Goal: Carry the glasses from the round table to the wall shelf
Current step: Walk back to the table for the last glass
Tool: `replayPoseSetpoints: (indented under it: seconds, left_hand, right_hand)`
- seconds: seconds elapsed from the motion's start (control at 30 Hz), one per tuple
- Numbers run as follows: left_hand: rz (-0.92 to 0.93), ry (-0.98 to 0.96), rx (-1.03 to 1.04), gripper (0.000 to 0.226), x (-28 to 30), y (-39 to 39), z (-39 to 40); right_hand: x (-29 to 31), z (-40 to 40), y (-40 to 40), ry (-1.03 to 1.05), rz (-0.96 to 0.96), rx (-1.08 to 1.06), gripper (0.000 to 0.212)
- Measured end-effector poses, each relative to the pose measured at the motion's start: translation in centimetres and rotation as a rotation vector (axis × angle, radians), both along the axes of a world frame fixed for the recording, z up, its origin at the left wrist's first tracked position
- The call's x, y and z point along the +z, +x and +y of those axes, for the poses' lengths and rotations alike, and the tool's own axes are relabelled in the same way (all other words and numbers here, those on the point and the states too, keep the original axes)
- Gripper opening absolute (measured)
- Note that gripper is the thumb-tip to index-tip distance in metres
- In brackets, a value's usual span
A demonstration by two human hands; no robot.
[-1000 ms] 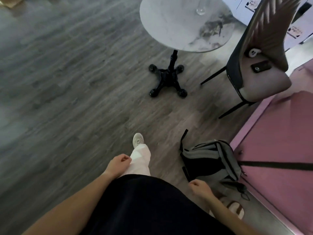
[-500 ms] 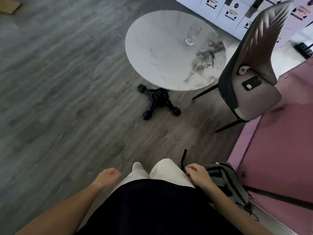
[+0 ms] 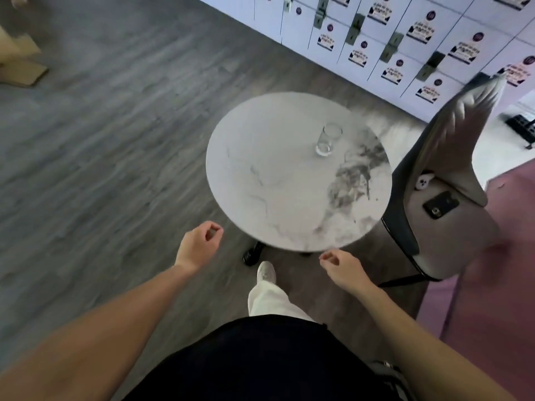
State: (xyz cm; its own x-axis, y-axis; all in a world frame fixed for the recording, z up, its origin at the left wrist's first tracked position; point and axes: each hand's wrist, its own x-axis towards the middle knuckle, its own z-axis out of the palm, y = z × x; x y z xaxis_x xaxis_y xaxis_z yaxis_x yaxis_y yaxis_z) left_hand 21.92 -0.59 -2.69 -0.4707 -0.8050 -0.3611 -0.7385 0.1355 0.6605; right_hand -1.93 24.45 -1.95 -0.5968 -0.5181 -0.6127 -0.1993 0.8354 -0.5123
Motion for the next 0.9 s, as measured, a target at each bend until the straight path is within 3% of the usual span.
replayPoseSetpoints:
  seconds: [0.1, 0.3, 0.5, 0.7, 0.9]
  left_hand:
    - [0.054, -0.062, -0.047, 0.008, 1.6, -6.8, -3.9]
    - [0.014, 0.025, -0.211, 0.012, 2.5, -19.3, -8.0]
    - [0.050, 0.149, -0.298, 0.007, 2.1, -28.8, -8.9]
    - [-0.033, 0.320, -0.432, 0.050, 0.9, -35.6, -9.8]
    - [-0.018, 0.441, -0.422, 0.061, 0.0, -37.3, -9.7]
  right_hand:
    - [0.8, -4.5, -5.1, -0.068, 0.018, -0.009, 0.009]
    - [2.3, -11.5, -14.7, -0.147, 0.058, -0.018, 0.024]
    - [3.7, -17.6, -22.0, -0.153, 0.293, 0.065, 0.048]
    - [1.6, -20.7, -25.0, -0.077, 0.380, 0.282, 0.037]
    - [0.3, -21.9, -24.9, -0.073, 0.424, 0.258, 0.029]
